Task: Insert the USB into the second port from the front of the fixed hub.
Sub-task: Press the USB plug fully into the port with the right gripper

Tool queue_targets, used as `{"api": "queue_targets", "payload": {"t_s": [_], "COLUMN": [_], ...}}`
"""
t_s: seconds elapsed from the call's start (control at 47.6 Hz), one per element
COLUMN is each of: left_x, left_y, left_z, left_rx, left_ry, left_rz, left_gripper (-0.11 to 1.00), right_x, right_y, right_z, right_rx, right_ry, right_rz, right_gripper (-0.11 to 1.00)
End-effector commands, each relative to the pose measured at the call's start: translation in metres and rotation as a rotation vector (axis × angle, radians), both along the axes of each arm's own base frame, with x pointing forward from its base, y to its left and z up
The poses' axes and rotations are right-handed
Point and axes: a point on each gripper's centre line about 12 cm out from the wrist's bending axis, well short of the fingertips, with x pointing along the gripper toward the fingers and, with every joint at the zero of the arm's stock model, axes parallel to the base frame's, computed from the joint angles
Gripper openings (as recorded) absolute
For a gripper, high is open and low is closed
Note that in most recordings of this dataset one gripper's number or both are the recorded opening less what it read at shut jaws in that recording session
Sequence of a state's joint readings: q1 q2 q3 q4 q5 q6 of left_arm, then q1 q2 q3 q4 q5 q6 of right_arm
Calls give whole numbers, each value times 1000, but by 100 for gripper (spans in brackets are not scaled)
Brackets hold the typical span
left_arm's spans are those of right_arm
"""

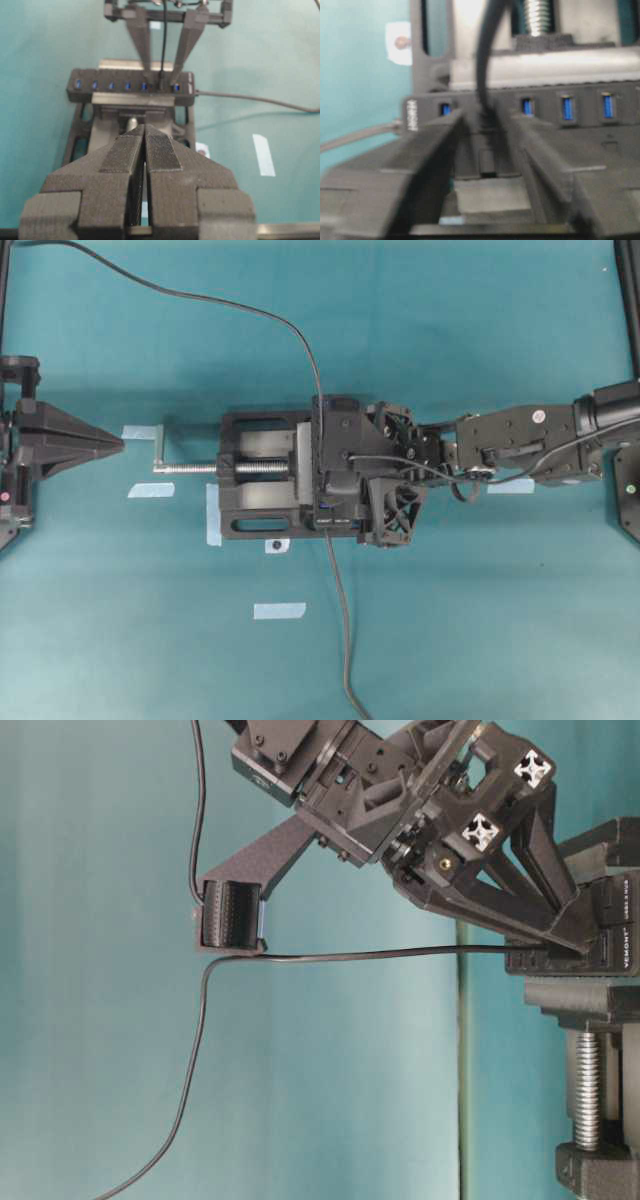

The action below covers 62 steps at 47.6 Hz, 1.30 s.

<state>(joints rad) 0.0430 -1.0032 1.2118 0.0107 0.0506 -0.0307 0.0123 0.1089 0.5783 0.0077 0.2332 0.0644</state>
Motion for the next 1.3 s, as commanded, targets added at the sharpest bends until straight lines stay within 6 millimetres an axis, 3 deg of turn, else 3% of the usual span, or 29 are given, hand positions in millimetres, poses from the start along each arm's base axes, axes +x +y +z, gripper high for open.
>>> {"api": "queue_targets", "payload": {"t_s": [0.0, 0.631, 1.282], "left_x": [2, 2, 2], "left_y": [1, 1, 1], "left_z": [5, 5, 5], "left_rx": [-1, -1, -2], "left_ry": [-17, -14, -14], "left_rz": [3, 3, 4], "left_gripper": [1, 1, 1], "right_x": [4, 2, -9], "right_y": [3, -6, -7], "right_z": [12, 41, 50], "right_rx": [6, 8, 7], "right_ry": [-26, -89, -90], "right_rz": [1, -23, -25], "right_gripper": [72, 79, 79]}}
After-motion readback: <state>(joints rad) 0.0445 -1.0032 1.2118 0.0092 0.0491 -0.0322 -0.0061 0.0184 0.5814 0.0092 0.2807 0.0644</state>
